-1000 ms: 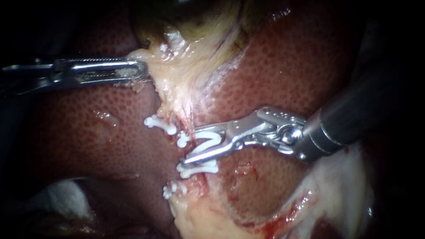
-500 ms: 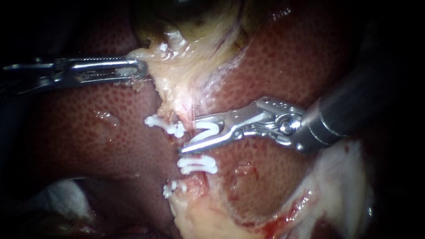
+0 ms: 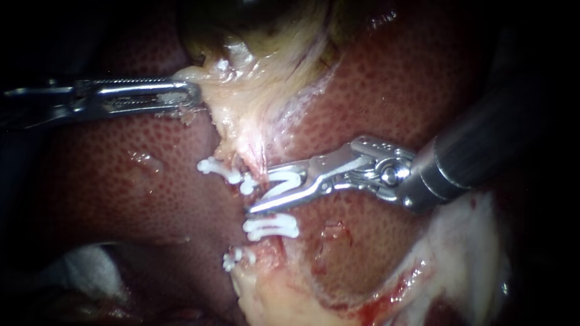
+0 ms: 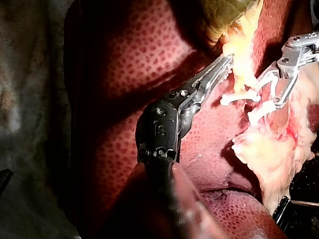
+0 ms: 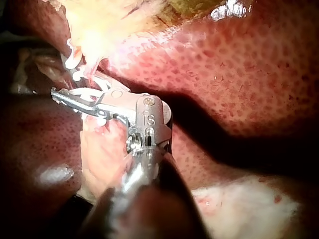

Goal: Clipping third clip right tube

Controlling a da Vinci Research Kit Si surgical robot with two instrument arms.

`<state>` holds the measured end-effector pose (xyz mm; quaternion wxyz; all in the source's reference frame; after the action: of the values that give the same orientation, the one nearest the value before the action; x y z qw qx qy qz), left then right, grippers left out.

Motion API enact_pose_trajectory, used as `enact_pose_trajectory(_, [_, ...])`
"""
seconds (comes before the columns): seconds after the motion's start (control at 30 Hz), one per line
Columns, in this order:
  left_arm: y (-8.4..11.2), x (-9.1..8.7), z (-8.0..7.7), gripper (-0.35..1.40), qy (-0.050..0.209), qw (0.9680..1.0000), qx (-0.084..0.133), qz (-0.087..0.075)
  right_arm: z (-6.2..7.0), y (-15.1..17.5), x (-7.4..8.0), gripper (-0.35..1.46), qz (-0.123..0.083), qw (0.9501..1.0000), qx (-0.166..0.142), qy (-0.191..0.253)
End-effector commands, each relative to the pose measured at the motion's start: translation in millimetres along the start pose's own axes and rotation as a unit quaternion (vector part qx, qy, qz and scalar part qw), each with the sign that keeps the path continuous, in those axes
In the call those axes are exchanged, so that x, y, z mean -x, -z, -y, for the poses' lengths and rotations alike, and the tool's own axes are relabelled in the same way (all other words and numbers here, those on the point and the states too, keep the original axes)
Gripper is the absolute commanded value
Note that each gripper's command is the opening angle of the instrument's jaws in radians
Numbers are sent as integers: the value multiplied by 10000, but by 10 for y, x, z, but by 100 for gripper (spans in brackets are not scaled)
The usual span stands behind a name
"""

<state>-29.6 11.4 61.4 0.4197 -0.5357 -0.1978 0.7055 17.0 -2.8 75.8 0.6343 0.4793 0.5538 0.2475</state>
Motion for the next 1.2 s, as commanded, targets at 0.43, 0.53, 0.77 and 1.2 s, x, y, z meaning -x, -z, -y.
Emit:
enact_pose_trajectory(0.43, [0,0,0,-35,-2,10000,2,0,-10,5,-2,-35,175,9984,-315,-439])
enact_pose_trajectory(0.53, [0,0,0,-35,-2,10000,2,-1,-14,7,-3,-35,182,9979,-326,-528])
enact_pose_trajectory(0.77, [0,1,0,-35,-3,10000,2,0,-16,10,-2,-35,80,9977,-164,-645])
enact_pose_trajectory(1.2, [1,1,0,-35,-3,10000,3,0,-15,11,4,-35,107,9977,-137,-660])
